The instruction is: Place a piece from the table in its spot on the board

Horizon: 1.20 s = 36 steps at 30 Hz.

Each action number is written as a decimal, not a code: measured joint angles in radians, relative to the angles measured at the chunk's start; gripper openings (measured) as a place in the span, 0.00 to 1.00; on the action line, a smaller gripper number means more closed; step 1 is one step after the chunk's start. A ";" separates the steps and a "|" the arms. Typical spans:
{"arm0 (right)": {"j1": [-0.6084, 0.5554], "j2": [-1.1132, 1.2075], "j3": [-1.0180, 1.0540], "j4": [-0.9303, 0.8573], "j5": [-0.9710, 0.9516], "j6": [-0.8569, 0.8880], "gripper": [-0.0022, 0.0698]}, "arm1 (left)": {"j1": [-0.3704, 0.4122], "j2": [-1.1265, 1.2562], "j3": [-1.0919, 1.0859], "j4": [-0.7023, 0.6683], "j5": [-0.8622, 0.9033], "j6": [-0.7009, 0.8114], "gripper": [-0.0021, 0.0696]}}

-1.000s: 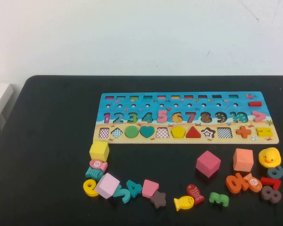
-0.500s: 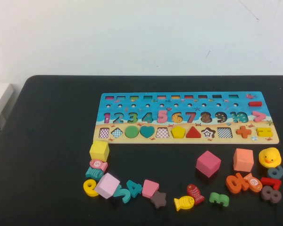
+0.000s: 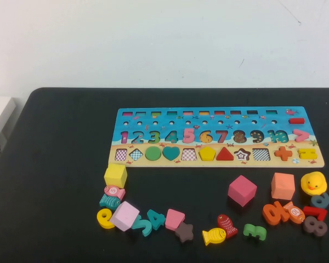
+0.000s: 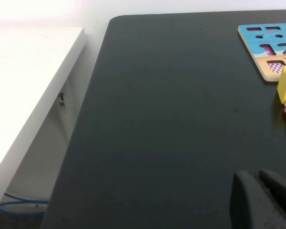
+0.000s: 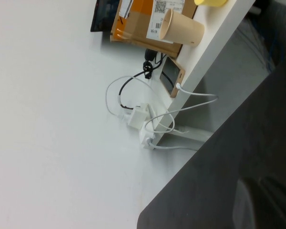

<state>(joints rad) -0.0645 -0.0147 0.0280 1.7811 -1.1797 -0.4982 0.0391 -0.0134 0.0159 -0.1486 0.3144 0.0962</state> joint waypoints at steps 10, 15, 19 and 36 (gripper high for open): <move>0.000 0.000 0.004 -0.358 0.463 -0.309 0.06 | 0.000 0.000 0.000 0.000 0.000 0.000 0.03; 0.000 0.000 -0.004 -1.489 1.023 0.041 0.06 | 0.000 0.000 0.000 -0.002 0.000 0.000 0.03; 0.000 0.000 0.002 -1.897 1.419 0.527 0.06 | 0.000 0.000 0.000 -0.004 0.001 -0.004 0.03; 0.000 0.000 -0.002 -1.905 1.521 0.372 0.06 | 0.000 0.000 0.000 -0.004 0.002 -0.002 0.03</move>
<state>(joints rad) -0.0645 -0.0147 0.0263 -0.1234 0.3410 -0.1258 0.0391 -0.0134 0.0159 -0.1531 0.3167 0.0945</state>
